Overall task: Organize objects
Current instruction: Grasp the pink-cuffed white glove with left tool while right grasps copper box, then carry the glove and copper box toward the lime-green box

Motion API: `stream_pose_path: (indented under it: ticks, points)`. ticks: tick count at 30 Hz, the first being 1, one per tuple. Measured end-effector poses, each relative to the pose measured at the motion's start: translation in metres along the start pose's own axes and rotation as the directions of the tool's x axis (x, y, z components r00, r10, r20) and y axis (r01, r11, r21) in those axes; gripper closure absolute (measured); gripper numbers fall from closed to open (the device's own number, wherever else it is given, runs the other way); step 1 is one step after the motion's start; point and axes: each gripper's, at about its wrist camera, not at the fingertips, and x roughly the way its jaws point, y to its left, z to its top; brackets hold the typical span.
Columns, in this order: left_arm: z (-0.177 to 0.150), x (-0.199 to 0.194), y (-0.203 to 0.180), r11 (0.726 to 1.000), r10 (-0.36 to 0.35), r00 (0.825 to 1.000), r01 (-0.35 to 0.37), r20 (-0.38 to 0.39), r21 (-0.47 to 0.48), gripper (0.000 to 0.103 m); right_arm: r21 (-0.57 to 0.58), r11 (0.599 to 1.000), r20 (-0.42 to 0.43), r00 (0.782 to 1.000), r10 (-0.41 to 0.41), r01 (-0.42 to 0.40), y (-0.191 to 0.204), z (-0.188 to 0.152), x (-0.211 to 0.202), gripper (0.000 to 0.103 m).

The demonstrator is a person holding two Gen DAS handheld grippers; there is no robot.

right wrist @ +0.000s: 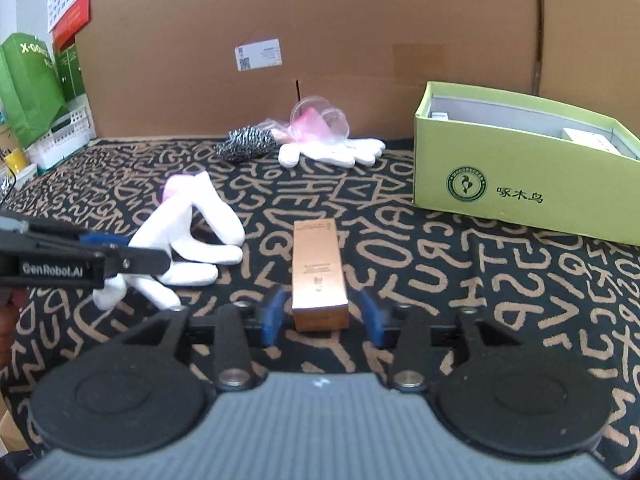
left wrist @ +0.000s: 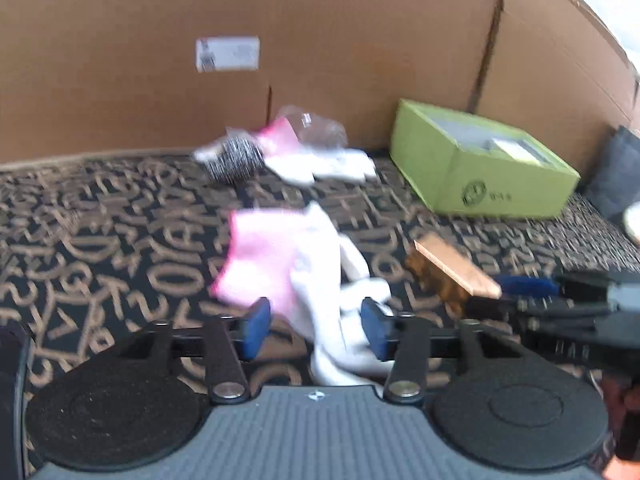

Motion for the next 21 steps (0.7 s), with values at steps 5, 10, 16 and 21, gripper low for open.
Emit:
stream_pose_path:
  ticks: [5, 10, 16, 21]
  points:
    - [0.016, 0.016, -0.009, 0.998, 0.037, 0.999, -0.038, 0.023, 0.059, 0.047, 0.003, 1.0, 0.009, 1.0, 0.022, -0.022, 0.002, 0.004, 0.009, 0.058]
    - [0.013, 0.036, -0.005, 0.998, 0.022, 0.997, -0.018, -0.076, 0.056, 0.068, -0.017, 1.0, -0.014, 1.0, 0.003, -0.003, 0.005, 0.006, 0.019, 0.058]
    - [0.013, 0.037, -0.003, 0.997, 0.052, 0.995, -0.046, -0.084, 0.069, 0.072, -0.041, 0.999, -0.03, 1.0, 0.005, -0.006, 0.004, 0.007, 0.029, 0.068]
    - [0.016, 0.04, -0.015, 0.995, 0.029, 0.995, -0.02, -0.093, 0.095, 0.096, -0.014, 0.999, -0.017, 0.999, 0.036, -0.037, -0.004, 0.003, 0.022, 0.073]
